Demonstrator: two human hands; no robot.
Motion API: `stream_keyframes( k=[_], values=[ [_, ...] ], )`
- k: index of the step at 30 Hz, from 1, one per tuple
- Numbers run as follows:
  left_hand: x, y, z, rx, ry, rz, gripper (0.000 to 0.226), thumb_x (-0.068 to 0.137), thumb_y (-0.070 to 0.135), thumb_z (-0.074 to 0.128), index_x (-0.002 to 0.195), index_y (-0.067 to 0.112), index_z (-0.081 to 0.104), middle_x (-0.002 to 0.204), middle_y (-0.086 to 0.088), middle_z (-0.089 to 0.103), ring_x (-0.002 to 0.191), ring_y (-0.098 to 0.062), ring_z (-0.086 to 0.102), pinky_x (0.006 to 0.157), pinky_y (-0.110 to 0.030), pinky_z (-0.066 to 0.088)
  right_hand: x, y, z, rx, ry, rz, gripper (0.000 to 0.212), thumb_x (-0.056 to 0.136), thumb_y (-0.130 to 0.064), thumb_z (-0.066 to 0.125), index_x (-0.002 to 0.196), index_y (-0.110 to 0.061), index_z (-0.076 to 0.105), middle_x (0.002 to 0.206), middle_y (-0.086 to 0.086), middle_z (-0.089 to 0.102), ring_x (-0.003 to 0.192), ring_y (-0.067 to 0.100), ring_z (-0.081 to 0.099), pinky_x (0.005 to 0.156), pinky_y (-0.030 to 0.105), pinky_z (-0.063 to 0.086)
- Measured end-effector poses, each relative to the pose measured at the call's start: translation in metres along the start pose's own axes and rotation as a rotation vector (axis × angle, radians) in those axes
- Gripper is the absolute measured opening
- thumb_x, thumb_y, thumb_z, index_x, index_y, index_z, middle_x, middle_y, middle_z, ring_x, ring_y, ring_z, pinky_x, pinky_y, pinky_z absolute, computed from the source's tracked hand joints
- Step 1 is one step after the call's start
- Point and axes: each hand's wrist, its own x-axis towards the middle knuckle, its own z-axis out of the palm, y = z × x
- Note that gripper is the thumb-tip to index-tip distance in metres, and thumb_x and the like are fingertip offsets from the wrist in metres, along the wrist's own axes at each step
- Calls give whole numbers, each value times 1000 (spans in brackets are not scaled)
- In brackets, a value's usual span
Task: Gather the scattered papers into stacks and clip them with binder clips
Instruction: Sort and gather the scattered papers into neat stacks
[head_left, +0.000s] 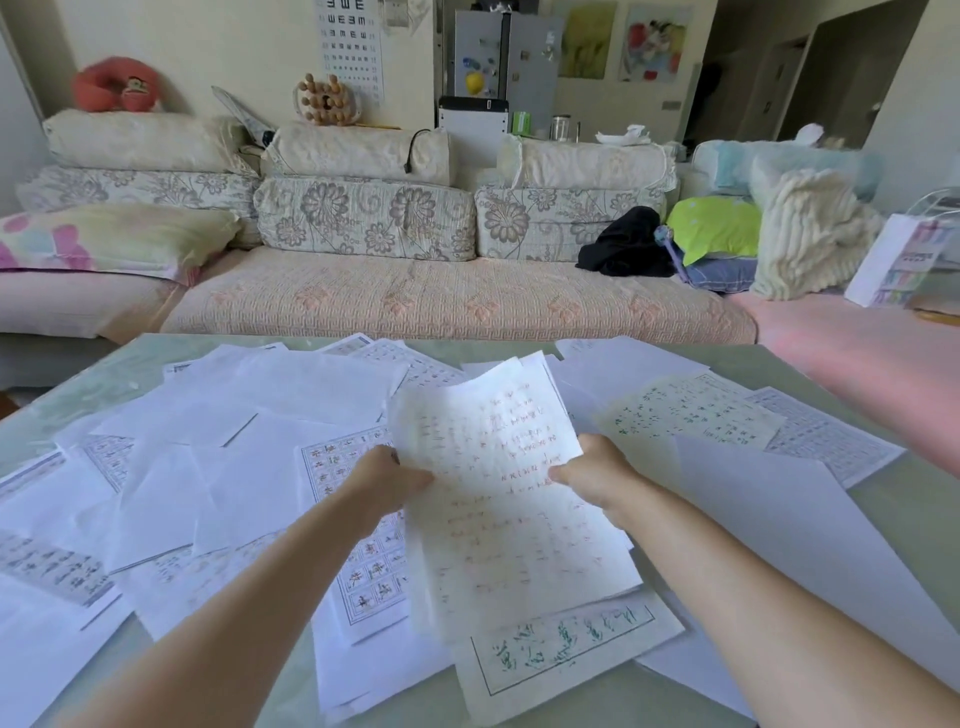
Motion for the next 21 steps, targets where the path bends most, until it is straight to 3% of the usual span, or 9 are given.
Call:
stream_keyframes(
  k=[2, 4, 7, 10, 13, 17, 21],
  values=[
    [-5, 3, 8, 265, 50, 9, 12, 85, 20, 69, 94, 12, 67, 98, -8, 65, 87, -23, 60, 81, -34, 52, -2, 6, -4, -109, 88, 35, 36, 89, -12, 63, 122, -7, 51, 120, 5, 58, 101, 24, 54, 78, 33, 47],
    [-12, 7, 15, 473, -12, -25, 26, 84, 32, 70, 103, 15, 68, 117, -12, 60, 105, -29, 58, 91, -41, 52, -6, 11, -5, -255, 119, 66, 39, 80, -19, 63, 117, -13, 53, 112, 7, 60, 101, 27, 57, 73, 31, 51],
    [-18, 14, 25, 258, -105, -110, 32, 86, 26, 72, 110, 8, 62, 109, -7, 60, 99, -24, 58, 87, -39, 54, 0, 19, -5, -163, 64, 125, 45, 71, -19, 66, 114, -12, 58, 107, 8, 65, 96, 28, 62, 69, 29, 49],
    [-20, 20, 30, 9, -139, -187, 26, 88, 14, 69, 111, 7, 61, 101, -5, 61, 88, -17, 55, 74, -36, 51, -3, 16, -7, -34, 58, 138, 34, 78, -4, 66, 112, -5, 60, 107, 11, 66, 94, 28, 62, 71, 28, 46],
    [-16, 17, 31, 46, -123, -172, 24, 89, 14, 68, 111, 7, 62, 103, -6, 66, 86, -19, 60, 69, -32, 50, -2, 17, -7, 16, 58, 142, 34, 82, 4, 66, 114, -5, 61, 108, 11, 66, 99, 27, 61, 78, 28, 45],
    [-8, 11, 32, 260, -40, -112, 34, 88, 24, 69, 116, 6, 62, 112, -11, 66, 98, -28, 62, 89, -38, 52, 2, 18, -10, 17, 57, 143, 48, 83, 4, 71, 128, -3, 57, 124, 12, 64, 109, 28, 60, 92, 32, 49],
    [-10, 12, 26, 317, 165, -85, 62, 93, 35, 58, 144, 9, 36, 137, -14, 48, 118, -33, 52, 87, -34, 44, 6, 16, -28, 185, 132, 92, 46, 85, 5, 71, 128, -2, 58, 121, 10, 64, 102, 24, 58, 91, 29, 46]
  ],
)
